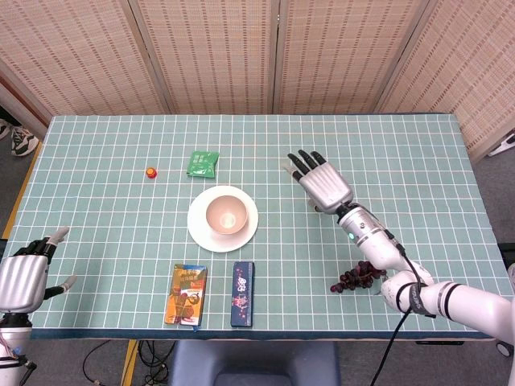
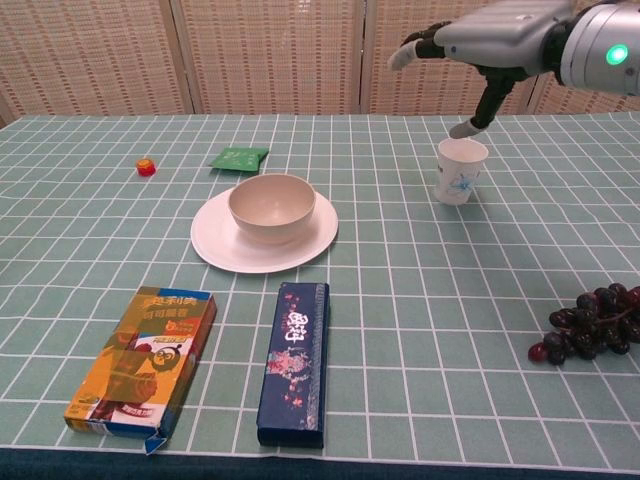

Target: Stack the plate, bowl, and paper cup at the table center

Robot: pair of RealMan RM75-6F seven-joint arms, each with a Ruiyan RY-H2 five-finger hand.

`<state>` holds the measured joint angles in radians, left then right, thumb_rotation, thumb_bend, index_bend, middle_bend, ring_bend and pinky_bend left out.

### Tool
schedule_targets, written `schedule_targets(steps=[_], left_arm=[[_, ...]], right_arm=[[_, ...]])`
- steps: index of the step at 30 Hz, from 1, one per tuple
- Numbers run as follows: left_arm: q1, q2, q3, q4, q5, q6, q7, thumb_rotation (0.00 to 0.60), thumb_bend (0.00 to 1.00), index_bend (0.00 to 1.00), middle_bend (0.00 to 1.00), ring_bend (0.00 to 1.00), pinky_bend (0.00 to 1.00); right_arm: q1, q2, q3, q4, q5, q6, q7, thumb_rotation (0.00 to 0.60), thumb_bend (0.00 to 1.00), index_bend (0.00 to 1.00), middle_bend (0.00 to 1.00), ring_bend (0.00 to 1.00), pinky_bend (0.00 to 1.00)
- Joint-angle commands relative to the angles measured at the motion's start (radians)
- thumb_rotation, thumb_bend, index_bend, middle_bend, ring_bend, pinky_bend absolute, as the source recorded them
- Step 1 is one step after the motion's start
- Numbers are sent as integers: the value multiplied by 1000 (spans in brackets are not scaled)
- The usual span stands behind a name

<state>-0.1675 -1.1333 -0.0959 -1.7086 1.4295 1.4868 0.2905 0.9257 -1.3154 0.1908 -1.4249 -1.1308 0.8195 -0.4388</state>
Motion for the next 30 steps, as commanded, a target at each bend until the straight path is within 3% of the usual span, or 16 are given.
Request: schedule_targets(steps=[1, 11, 21, 30], left_arm=[[-1, 0, -1, -4, 2, 0, 6, 600, 111, 163, 316, 344, 493], [1, 7, 0, -8, -1, -2, 8, 600, 111, 163, 315, 344, 492], [6, 6, 0, 3, -12, -4, 2, 600, 111, 162, 310, 343, 492], [7, 5, -1, 7, -18, -6, 4, 600, 111, 162, 306, 342, 492]], right_arm=[[-7, 14, -1, 49, 63, -54, 32, 600, 216, 89, 48, 0, 153], [44, -75, -2, 246, 178, -217, 113, 600, 195, 54, 25, 0, 159], [75, -136, -30, 339, 214, -288, 129, 600, 195, 54, 26, 0, 178], [111, -222, -21, 475, 246, -338, 165, 600, 196, 54, 70, 31, 234]])
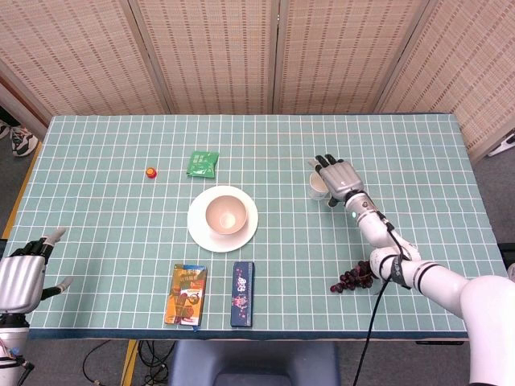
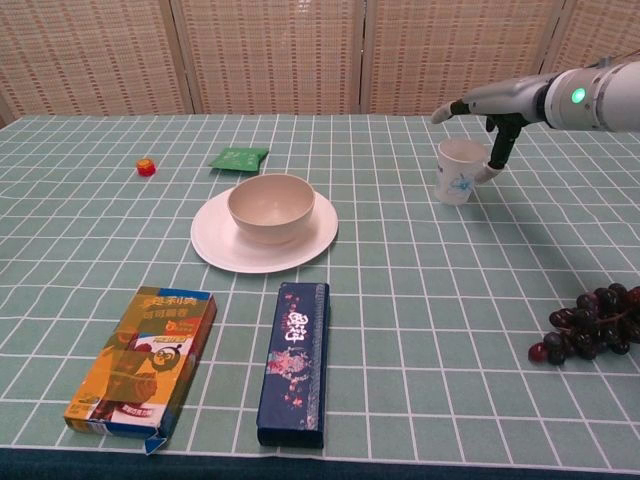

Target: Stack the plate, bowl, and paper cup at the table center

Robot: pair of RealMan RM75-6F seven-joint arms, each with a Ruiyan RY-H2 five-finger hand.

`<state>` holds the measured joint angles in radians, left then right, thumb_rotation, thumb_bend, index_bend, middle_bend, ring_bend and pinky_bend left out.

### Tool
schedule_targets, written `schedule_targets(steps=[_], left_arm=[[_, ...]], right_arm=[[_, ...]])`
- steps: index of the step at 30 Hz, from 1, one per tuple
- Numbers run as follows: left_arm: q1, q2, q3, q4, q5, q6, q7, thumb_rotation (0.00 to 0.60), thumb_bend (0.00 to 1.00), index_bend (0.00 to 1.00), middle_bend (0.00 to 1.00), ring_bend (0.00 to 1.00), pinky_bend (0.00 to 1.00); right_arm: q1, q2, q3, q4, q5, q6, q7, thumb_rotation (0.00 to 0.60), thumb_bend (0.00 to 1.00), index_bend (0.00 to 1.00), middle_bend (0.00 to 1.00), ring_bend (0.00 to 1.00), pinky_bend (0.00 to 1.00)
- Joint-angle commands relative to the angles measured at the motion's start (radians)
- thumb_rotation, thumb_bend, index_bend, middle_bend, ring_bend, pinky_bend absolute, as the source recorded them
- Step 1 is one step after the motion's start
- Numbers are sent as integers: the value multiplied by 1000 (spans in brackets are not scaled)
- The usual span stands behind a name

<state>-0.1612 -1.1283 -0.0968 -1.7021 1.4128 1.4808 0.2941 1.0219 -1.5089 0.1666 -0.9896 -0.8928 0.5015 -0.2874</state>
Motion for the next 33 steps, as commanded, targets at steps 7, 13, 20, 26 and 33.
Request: schedule_targets(steps=[7, 13, 20, 26, 33], left_arm=[[4, 0, -2, 7, -12, -1, -3, 600, 111, 160, 305, 342, 492], [5, -2, -1, 16, -20, -7, -8, 600, 111, 155, 305, 342, 493], [7, -3, -1, 21, -22, -7, -13, 600, 111, 153, 304, 342, 492], [8, -3, -1, 21, -21, -6, -12, 600, 111, 152, 304, 342, 493], [9, -1, -2, 21, -26, -6, -12, 600, 110, 148, 304, 342, 492]], right_arm=[[34, -77, 12, 118, 0, -46, 47, 600, 209, 103, 135, 99, 300], [46, -112, 12, 176, -7, -77, 70, 600, 249, 137, 153, 121, 318], [43, -136, 12, 214, -27, -90, 101, 600, 306, 210, 197, 169, 387], [42, -136, 15, 221, -45, -95, 122, 600, 338, 279, 243, 214, 448], [23, -60, 24, 91, -102, -42, 144, 600, 341, 294, 246, 223, 465]])
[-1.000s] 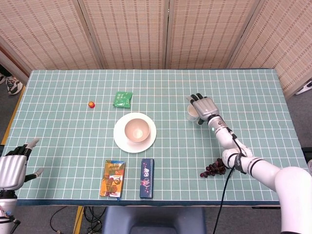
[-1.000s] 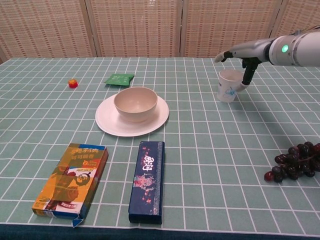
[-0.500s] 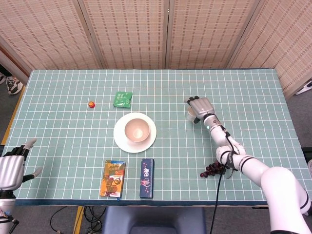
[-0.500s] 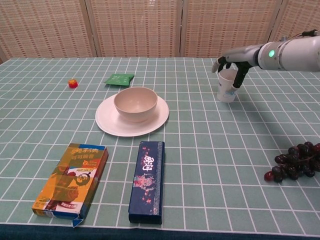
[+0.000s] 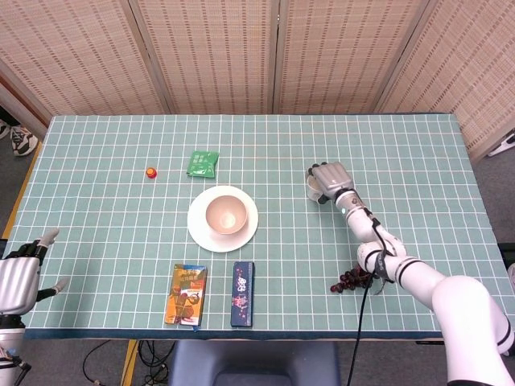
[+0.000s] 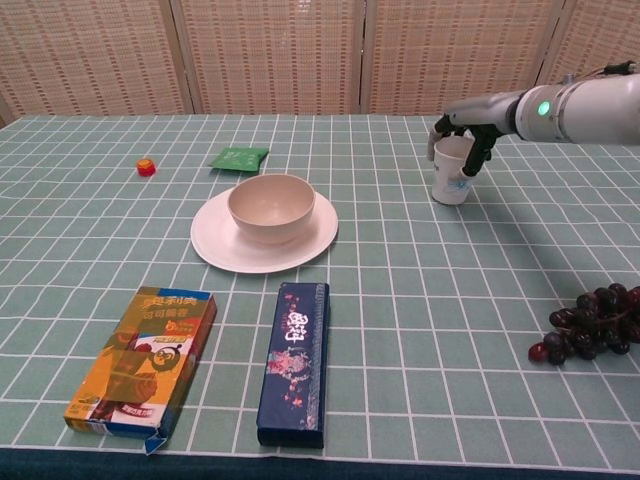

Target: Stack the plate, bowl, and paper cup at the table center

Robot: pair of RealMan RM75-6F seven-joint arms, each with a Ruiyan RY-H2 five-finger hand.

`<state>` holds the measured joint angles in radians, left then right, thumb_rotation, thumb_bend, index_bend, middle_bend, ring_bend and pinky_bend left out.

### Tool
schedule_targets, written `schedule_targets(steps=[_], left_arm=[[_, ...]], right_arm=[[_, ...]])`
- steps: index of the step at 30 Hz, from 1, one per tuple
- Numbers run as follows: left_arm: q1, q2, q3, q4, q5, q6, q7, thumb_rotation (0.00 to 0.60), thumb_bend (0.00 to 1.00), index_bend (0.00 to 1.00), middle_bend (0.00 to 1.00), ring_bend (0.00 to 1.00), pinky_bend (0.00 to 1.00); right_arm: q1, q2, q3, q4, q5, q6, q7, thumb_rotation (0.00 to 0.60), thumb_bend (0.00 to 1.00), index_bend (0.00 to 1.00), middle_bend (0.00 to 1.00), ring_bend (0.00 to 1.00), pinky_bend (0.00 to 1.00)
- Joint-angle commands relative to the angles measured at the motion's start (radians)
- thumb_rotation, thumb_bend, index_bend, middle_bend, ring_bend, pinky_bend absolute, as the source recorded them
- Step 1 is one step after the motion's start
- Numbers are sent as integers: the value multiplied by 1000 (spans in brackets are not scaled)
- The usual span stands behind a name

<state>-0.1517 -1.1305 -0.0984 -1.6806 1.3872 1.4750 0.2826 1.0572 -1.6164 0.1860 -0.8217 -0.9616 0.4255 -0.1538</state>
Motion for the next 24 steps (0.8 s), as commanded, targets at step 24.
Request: schedule_targets(steps=[24], left_arm=[[4, 17, 1, -24, 15, 12, 6, 600, 110, 148, 304, 341, 493]], right_arm=[[75, 162, 99, -534, -112, 155, 15, 600, 341, 300, 249, 225, 466]])
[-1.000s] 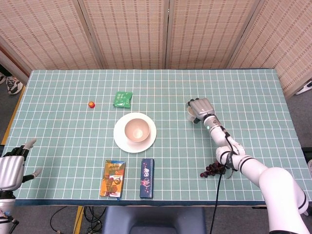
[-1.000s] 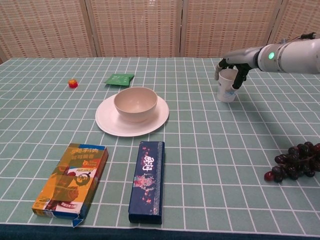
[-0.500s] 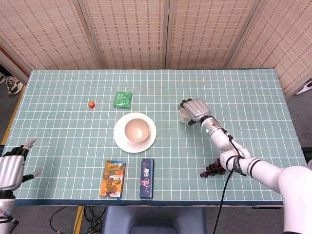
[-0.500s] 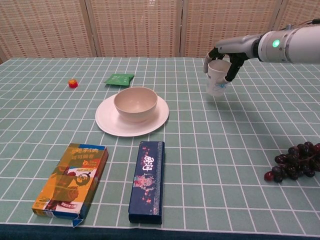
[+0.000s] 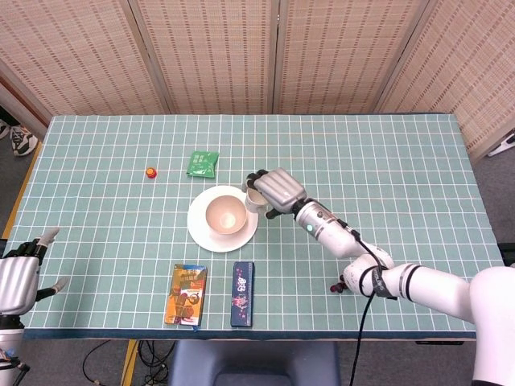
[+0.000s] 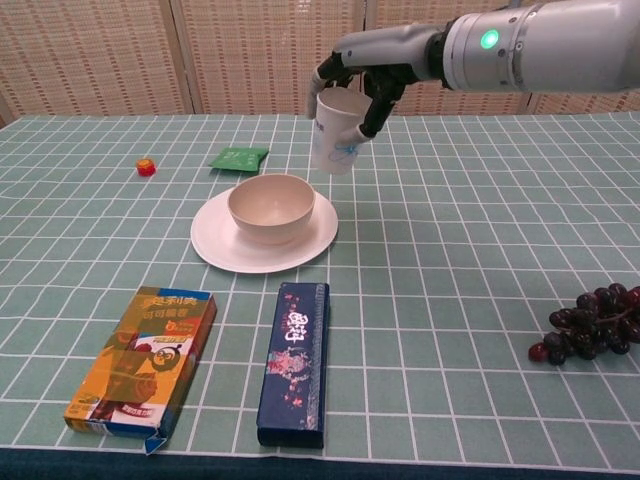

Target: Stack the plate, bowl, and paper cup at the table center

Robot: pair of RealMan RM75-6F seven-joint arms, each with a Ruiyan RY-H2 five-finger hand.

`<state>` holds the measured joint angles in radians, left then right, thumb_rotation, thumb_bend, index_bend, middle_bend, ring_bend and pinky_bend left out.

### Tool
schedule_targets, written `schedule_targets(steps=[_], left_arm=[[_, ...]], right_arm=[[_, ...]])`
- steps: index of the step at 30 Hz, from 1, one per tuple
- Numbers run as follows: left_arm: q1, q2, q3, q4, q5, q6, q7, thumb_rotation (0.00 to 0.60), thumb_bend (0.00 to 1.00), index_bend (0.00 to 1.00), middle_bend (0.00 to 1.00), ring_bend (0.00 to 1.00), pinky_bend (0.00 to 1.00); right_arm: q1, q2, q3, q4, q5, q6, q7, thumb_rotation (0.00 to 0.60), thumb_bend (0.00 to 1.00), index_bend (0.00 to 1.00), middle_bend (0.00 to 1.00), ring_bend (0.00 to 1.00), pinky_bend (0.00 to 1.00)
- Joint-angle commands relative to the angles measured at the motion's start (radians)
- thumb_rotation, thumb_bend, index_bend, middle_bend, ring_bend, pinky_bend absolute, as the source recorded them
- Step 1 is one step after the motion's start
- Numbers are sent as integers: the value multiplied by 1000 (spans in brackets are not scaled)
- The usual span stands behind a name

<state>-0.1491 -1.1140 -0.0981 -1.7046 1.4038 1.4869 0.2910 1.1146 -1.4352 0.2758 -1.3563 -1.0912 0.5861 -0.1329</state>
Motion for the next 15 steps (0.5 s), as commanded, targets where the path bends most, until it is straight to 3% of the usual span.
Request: schedule_targets(steps=[1, 15], left_arm=[[2, 1, 1, 2, -2, 0, -4, 600, 110, 148, 305, 341, 493], [19, 4, 9, 22, -7, 6, -28, 600, 111, 147, 304, 340, 492]], right_arm=[[30, -32, 12, 5, 31, -10, -9, 600, 341, 301, 249, 225, 466], [146, -154, -15, 121, 169, -38, -109, 600, 341, 302, 249, 225, 466]])
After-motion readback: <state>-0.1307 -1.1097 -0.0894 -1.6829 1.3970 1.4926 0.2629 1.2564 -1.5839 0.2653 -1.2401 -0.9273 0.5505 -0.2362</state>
